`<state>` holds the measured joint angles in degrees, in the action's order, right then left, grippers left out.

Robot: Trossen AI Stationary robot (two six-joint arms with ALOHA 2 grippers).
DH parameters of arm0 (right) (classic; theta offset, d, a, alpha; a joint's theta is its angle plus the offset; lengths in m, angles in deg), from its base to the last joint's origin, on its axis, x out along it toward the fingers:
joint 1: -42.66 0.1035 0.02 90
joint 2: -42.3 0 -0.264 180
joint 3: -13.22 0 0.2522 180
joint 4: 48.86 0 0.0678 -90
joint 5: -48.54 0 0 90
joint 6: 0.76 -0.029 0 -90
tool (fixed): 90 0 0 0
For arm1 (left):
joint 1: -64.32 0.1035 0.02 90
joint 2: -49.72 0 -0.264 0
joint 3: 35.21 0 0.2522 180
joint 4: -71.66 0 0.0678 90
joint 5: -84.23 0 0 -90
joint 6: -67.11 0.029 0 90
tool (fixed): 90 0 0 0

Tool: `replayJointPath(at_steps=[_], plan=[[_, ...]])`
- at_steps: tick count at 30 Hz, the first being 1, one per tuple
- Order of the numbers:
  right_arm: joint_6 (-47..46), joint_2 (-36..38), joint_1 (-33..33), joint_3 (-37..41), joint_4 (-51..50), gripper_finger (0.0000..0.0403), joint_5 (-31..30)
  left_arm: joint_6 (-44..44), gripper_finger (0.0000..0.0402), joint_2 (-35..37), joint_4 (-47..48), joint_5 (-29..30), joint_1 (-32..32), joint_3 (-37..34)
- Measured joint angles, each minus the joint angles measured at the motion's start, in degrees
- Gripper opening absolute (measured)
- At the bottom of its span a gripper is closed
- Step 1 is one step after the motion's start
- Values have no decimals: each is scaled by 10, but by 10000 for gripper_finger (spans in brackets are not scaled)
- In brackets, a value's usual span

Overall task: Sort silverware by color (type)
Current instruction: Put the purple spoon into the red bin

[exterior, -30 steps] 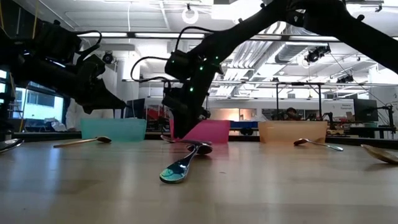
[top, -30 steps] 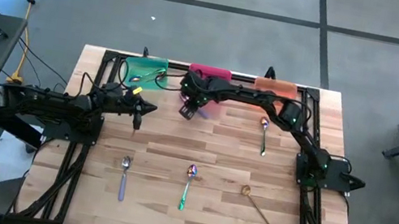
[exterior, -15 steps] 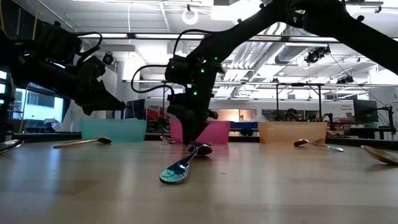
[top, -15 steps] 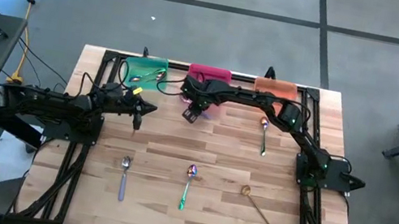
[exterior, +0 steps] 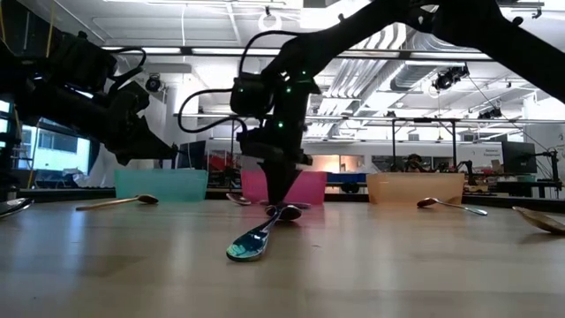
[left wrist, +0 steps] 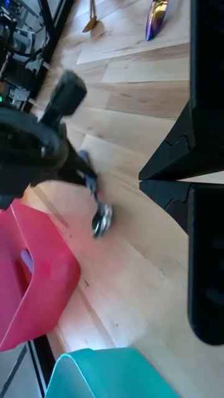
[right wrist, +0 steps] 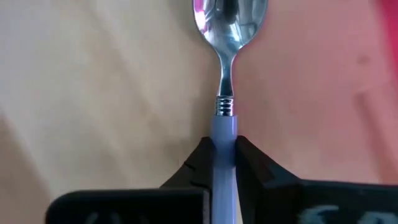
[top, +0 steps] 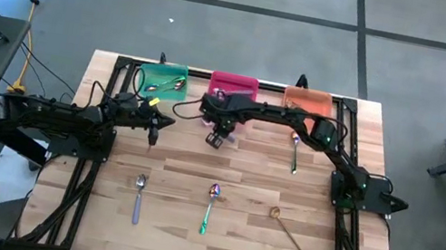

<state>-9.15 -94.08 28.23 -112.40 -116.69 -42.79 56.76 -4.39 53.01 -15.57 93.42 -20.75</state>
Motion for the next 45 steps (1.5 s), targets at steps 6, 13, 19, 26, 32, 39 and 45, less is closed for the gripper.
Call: replayJointPath(at_steps=[6,13,19,26,32,39,45], plan=[[9,1,21,0,-43,30,31,0,0,0,1,-1,0,0],[0,14,38,4,-45,75,11,1,0,0,1,-1,0,0],[61,15,36,4,-18,136,14,1,0,0,1,-1,0,0],[64,2,29,3,49,136,19,1,0,0,6,-1,0,0],[57,-9,28,-1,53,89,23,1,0,0,12,-1,0,0],[87,-14,24,-1,40,6,64,0,0,0,13,-1,0,0],[102,-3,14,2,25,6,108,-4,0,0,14,-1,0,0]])
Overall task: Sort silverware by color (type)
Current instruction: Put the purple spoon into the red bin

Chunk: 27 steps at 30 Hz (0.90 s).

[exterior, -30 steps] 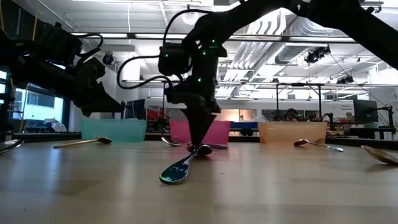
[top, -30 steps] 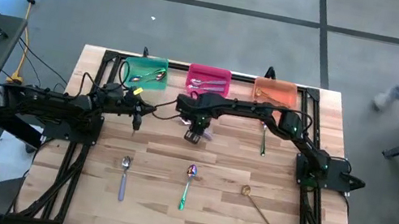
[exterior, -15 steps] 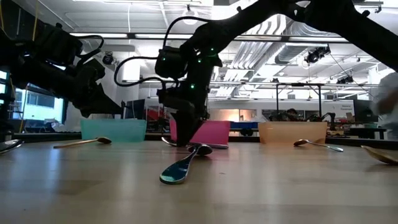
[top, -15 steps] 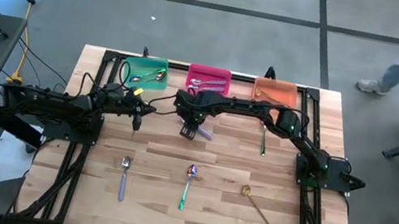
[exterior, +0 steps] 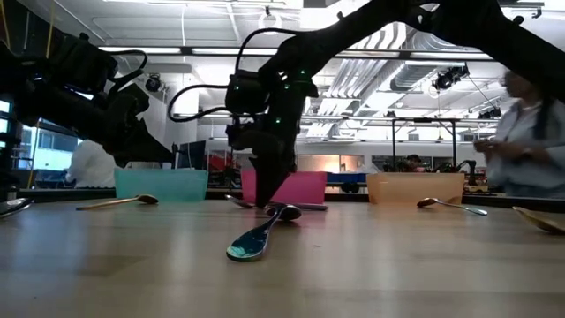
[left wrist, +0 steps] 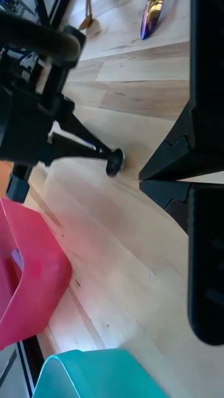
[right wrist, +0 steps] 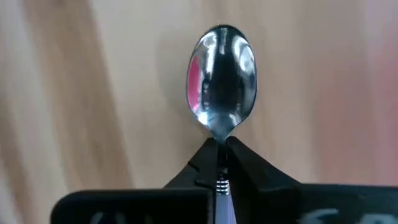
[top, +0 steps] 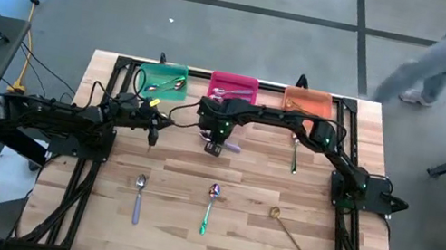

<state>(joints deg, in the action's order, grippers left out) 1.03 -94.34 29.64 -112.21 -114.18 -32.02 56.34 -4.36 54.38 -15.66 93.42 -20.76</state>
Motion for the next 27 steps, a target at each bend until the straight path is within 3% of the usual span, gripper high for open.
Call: replayJointPath(at_steps=[11,21,27], plan=[[33,64,-49,2,-17,1,9,4,0,0,0,0,0,0],[114,72,-133,-125,-26,0,-52,-11,0,0,0,2,0,0],[153,63,-186,-110,-8,0,-29,-12,0,0,-1,2,0,0]])
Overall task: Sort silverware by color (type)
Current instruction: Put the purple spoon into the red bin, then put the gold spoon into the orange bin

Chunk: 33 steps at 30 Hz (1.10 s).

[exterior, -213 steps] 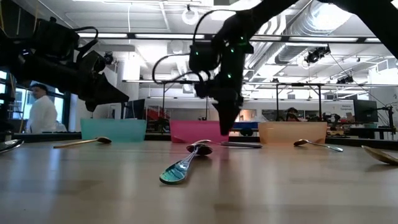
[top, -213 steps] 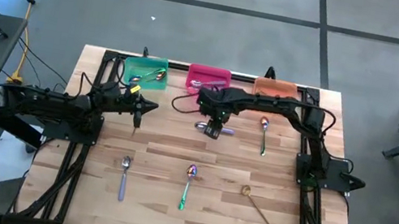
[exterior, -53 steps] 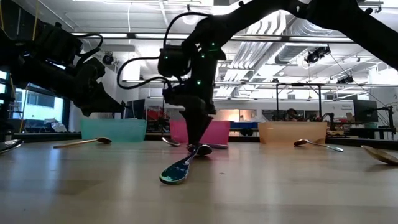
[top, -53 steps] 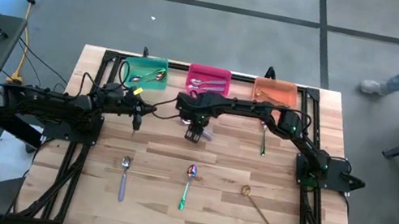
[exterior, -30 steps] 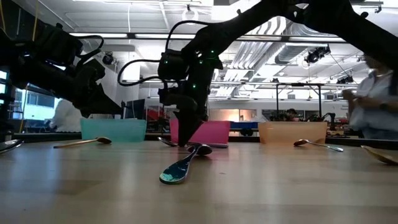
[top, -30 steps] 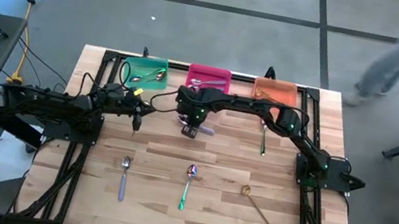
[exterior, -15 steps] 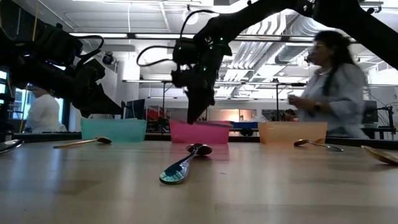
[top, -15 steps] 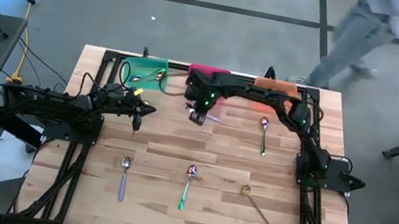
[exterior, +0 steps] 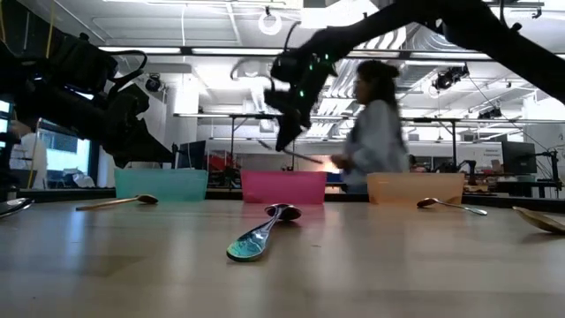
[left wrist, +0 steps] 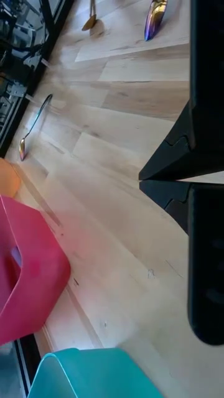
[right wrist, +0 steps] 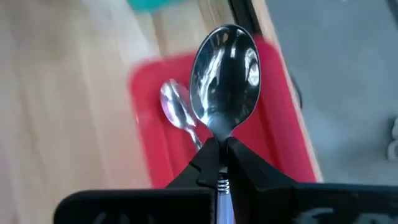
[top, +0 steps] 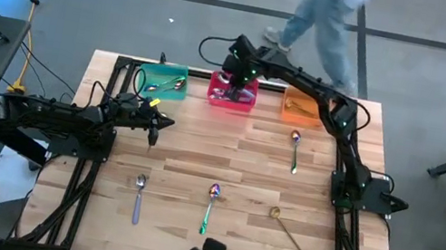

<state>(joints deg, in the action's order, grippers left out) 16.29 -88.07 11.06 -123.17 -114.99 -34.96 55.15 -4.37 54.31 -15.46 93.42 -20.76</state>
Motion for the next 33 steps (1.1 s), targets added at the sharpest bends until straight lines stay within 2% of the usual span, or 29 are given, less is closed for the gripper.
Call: replayJointPath(at_steps=[13,20,23,26,31,33], plan=[[-3,-56,-14,11,28,6,11,0,0,0,-1,2,0,0],[-1,-51,-12,-10,13,75,11,0,0,0,0,2,0,0],[1,-51,-10,-11,10,93,11,0,0,0,0,2,0,0],[16,-49,-4,-11,7,82,11,0,0,0,0,2,0,0],[25,-22,9,-11,9,11,31,-4,0,0,0,2,0,0],[18,-9,16,-11,13,8,50,-4,0,0,0,2,0,0]])
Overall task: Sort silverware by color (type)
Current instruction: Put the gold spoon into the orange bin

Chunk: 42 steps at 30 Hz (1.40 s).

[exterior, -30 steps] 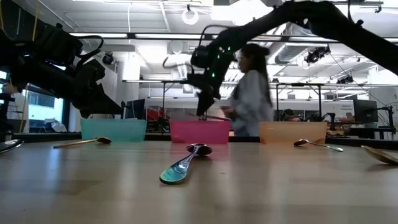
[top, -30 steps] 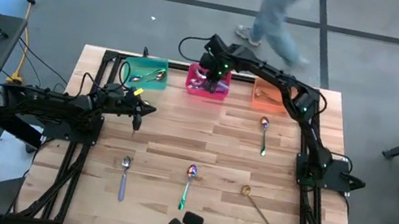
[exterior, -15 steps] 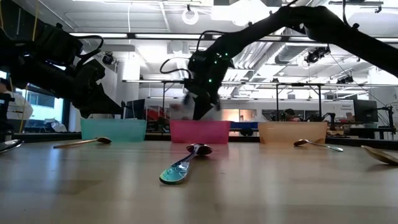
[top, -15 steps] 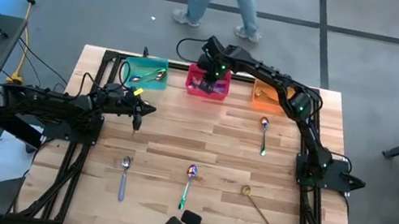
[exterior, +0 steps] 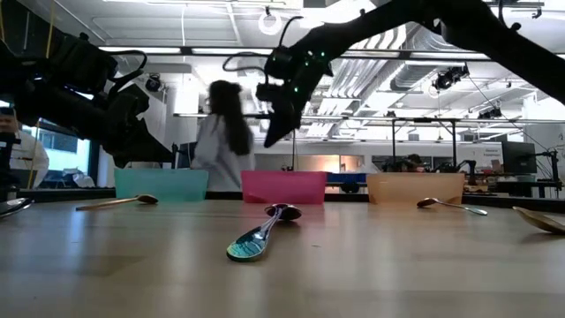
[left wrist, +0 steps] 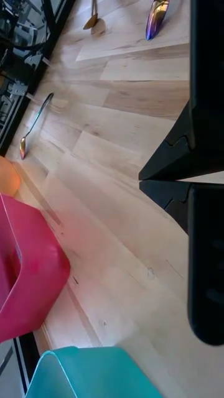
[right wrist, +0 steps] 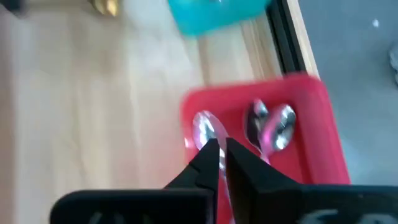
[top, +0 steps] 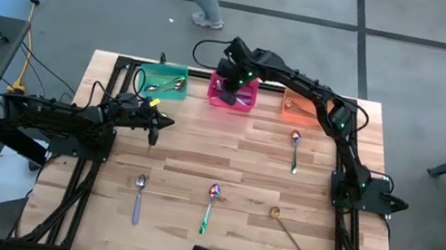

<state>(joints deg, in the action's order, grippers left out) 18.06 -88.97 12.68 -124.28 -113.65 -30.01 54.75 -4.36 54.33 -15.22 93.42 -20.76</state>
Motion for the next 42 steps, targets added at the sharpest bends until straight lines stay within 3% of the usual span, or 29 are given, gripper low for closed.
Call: replayJointPath(at_steps=[6,14,19,25,29,34,42], plan=[[-44,20,45,72,139,2,31,17,0,0,0,1,0,0],[-150,65,120,275,454,0,28,19,0,0,8,12,0,0],[-224,121,161,438,639,0,-10,4,1,0,19,17,0,0],[-261,193,196,595,776,0,-93,-29,1,0,29,34,-3,3],[-263,230,203,660,808,0,-135,-40,1,0,115,97,-19,33],[-261,258,197,724,861,0,-143,-99,11,0,299,204,-47,103],[-263,269,195,791,930,0,-140,-236,71,-1,462,237,-96,158]])
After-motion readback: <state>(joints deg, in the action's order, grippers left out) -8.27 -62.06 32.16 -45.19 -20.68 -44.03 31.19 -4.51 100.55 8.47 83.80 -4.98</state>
